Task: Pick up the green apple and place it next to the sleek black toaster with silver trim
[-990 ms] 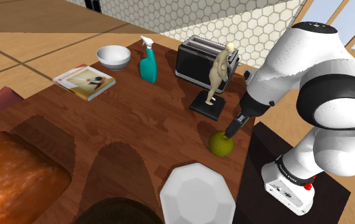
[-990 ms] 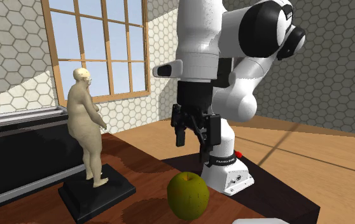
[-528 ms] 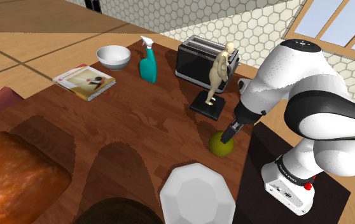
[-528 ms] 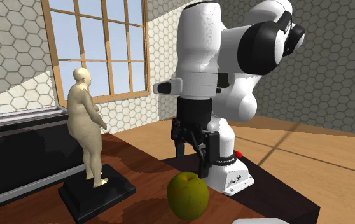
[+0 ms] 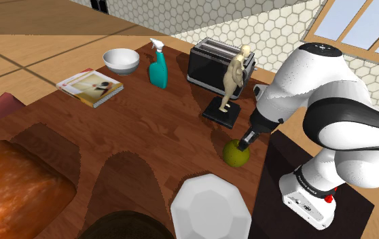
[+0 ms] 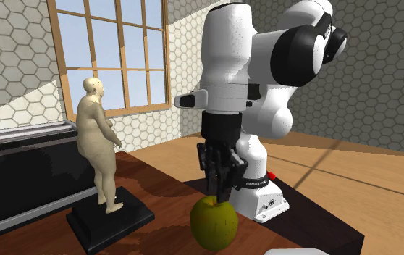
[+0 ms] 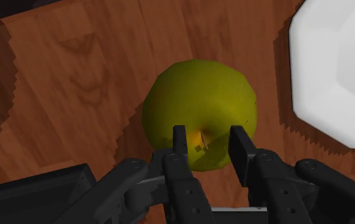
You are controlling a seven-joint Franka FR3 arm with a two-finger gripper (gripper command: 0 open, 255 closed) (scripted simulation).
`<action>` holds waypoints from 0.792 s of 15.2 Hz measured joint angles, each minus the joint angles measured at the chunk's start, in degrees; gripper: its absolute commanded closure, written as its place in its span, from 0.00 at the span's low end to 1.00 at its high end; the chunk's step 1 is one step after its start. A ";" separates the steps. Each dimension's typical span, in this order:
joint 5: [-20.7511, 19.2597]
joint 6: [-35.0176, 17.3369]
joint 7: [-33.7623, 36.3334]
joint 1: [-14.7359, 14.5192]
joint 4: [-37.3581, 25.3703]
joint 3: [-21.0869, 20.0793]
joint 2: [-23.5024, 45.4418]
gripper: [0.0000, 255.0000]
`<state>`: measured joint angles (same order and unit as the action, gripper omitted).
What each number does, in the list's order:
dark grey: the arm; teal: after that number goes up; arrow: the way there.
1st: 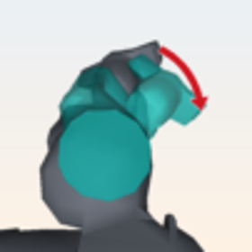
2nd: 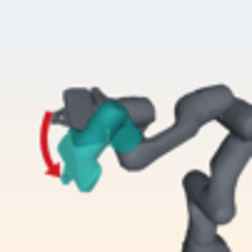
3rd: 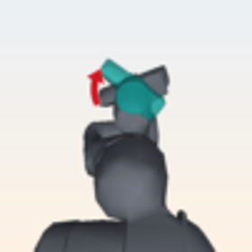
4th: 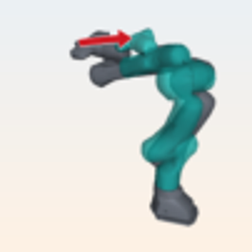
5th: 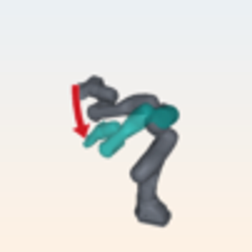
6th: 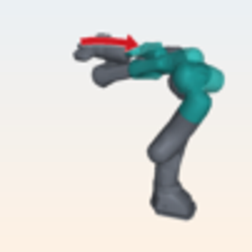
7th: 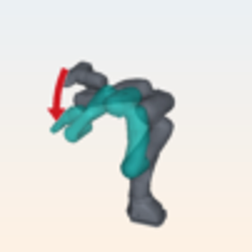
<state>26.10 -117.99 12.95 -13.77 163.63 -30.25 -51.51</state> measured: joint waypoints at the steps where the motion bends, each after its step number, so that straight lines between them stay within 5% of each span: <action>1: 0.00 0.00 0.00 0.00 0.00 0.00 0.00 1.00; 12: -1.07 2.76 0.03 0.36 -1.69 1.14 -1.11 1.00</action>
<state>25.03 -115.24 12.98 -13.42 161.94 -29.11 -52.63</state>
